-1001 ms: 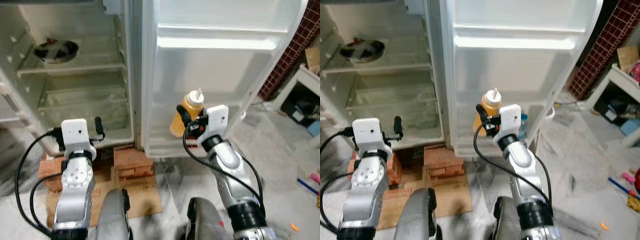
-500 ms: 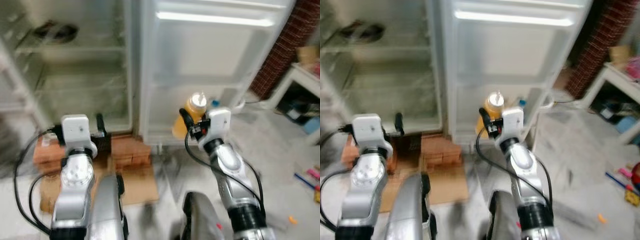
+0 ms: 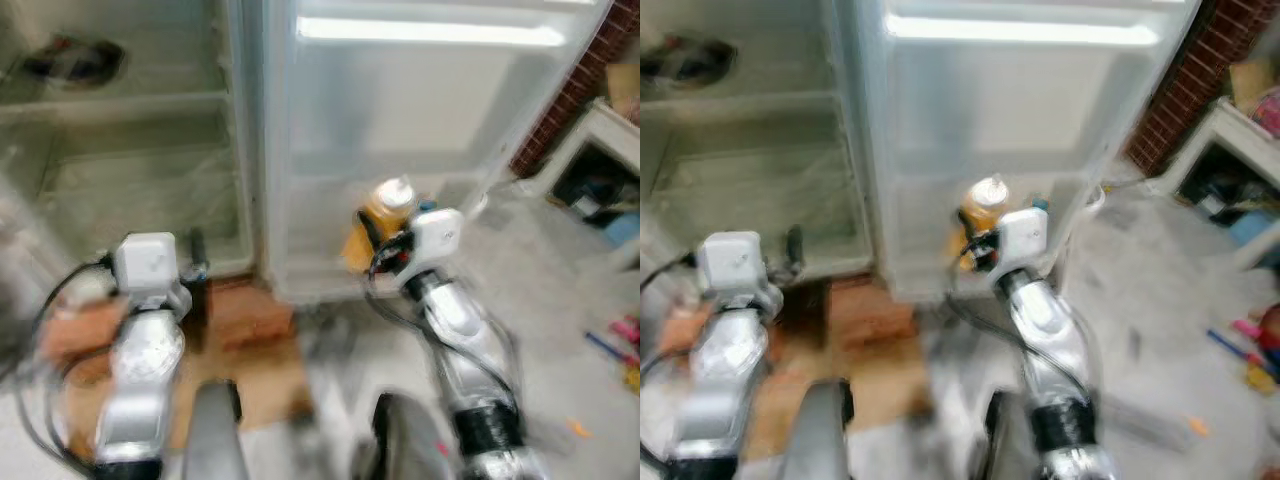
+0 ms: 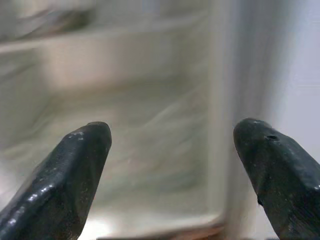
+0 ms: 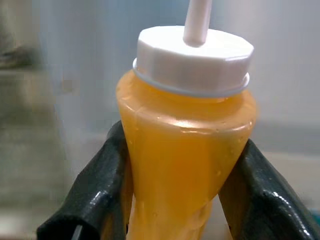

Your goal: Restocking fridge

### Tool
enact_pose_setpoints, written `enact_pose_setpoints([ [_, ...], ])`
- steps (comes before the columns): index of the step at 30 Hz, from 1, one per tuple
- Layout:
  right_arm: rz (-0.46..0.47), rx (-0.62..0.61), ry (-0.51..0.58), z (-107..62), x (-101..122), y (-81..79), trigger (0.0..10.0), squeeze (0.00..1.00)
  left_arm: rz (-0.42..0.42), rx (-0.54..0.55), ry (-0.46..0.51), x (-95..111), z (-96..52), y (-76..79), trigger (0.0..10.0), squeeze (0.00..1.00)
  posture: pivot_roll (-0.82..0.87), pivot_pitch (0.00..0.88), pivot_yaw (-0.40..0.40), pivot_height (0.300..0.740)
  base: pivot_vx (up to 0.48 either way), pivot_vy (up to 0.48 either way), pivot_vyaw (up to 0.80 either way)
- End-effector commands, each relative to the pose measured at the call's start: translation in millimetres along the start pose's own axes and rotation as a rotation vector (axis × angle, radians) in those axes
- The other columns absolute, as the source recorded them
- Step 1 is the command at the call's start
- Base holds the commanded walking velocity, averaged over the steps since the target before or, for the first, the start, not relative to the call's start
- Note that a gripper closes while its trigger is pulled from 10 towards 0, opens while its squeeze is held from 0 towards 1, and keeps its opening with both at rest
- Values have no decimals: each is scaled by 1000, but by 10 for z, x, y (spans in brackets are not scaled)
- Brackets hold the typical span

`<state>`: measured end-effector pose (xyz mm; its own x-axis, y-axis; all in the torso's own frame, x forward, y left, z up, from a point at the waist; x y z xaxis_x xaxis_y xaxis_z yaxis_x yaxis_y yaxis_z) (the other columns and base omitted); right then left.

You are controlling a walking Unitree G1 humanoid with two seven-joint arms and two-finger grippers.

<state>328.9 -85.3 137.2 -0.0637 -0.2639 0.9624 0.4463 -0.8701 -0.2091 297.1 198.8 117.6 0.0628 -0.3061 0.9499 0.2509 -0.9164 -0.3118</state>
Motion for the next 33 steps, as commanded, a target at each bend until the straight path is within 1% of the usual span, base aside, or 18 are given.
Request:
enact_pose_setpoints([
  [1, -8, -39, 0, -46, 8, 123, 10000, 0, -10, -19, -4, 4, -30, 83, 10000, 0, 60, 0, -45, 523, 270, 0, 0],
  [7, -11, -33, -5, -41, 1, 126, 10000, 0, -9, -13, -3, 16, -32, 86, 10000, 0, 68, 0, -52, 523, 0, 0, 0],
  [12, -8, -14, -19, -13, -21, 107, 10000, 0, -13, 1, -14, 3, -55, 49, 10000, 0, 76, 0, -58, 523, 0, 0, 0],
  [16, 9, 7, -32, -4, -50, 76, 10000, 0, 1, 17, -22, -15, -79, 11, 10000, 0, 82, 0, -60, 523, 0, 0, 0],
  [19, 30, 46, -50, 0, -81, 12, 10000, 0, 19, 35, -34, -37, -87, -42, 10000, 0, 84, 0, -61, 518, 0, 0, 0],
  [20, 31, 68, -51, 3, -79, -19, 10000, 0, 28, 35, -44, -60, -97, -65, 10000, 0, 86, 0, -63, 508, 0, 0, 0],
  [24, 31, 76, -64, 3, -111, -25, 10000, 0, 26, 36, -57, -89, -124, -79, 10000, 0, 94, 0, -64, 483, 0, 0, 0],
  [26, 33, 103, -76, 10, -132, -75, 10000, 0, 27, 37, -58, -79, -153, -99, 10000, 0, 98, 3, -61, 468, 0, 0, 0],
  [28, 29, 137, -89, 12, -164, -129, 10000, 0, 26, 36, -60, -73, -182, -110, 10000, 0, 110, 18, -60, 468, 0, 0, 0],
  [30, 32, 143, -97, 5, -188, -146, 10000, 0, 27, 34, -62, -74, -202, -116, 10000, 0, 116, 24, -60, 468, 0, 0, 0],
  [33, -10, 182, -108, 25, -267, -206, 10000, 0, 36, 30, -62, -76, -275, -159, 10000, 0, 126, 43, -58, 468, 0, 0, 0],
])
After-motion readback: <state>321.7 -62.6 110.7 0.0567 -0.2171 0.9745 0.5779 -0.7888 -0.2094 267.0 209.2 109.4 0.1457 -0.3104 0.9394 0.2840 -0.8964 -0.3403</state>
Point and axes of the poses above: a point about 5 cm out from each wrist's last joint towards the gripper, its own z axis pointing out of the wrist towards the gripper, its own x axis along the axis of the wrist's last joint, y = z × x, the point moved 3 cm from there along z, pointing out of the wrist towards the gripper, and after that the axes turned 11 degrees about z, right-handed, at the moved point
